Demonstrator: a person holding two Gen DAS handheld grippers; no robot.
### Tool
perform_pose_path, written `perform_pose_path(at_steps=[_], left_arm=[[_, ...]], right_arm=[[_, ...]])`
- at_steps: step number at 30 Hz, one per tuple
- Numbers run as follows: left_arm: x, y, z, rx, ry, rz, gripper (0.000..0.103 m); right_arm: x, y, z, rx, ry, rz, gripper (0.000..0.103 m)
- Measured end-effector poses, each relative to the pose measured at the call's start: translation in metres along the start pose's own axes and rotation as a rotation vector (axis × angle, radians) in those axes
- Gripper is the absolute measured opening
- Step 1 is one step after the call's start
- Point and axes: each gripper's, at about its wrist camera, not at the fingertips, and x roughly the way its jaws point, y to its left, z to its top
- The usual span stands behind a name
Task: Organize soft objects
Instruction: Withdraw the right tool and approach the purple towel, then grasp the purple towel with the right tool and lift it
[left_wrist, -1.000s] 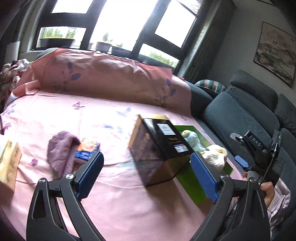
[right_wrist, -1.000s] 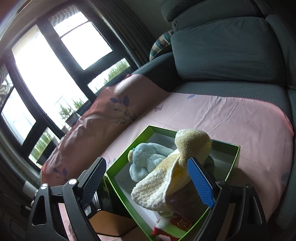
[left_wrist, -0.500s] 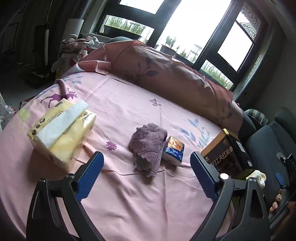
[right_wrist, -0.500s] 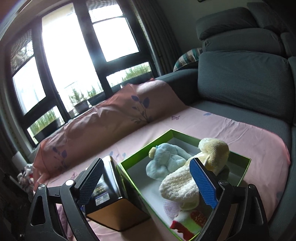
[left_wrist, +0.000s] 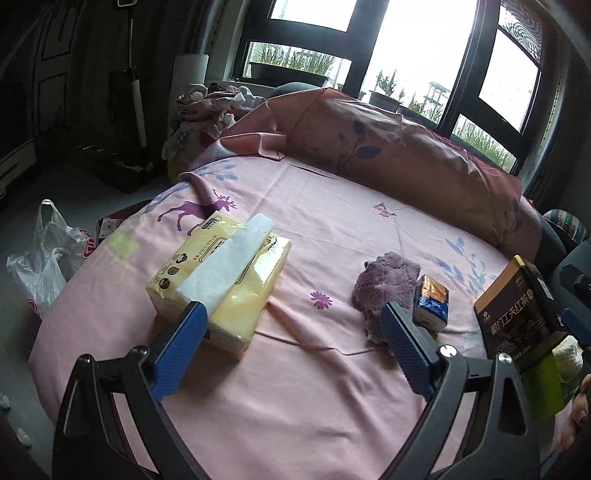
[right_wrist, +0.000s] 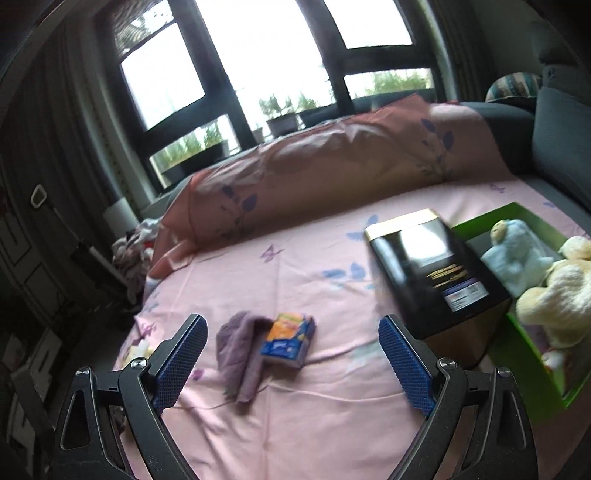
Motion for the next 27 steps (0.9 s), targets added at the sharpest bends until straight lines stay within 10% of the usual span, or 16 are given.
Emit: perform_pose_path(at_steps=[10,16,20,27], left_arm=[[-0.018,0.021,0.008,-0.022,-0.039,-0.038,0.095],[-0.016,0.043,0.013,-0.111,-0.011,-0.041,0.095],[-0.017,0.049,0.015,-0.140,-0.006,-0.068,0.094],[-0.019,0.053,0.016,-0.169,0.011,-0.096,0.095]], right_arm=[[0.111,0.049,-0.055,0.057,0.359,0.069,0.094],[0.153,0.060,-0.073,0.014,0.401,-0.038,0.069],[0.158,0.069,-0.072,-0.060,0.341,-0.126,0.036],[0.126,0.084,-0.067,-0.129,0.417,0.031,0.018]])
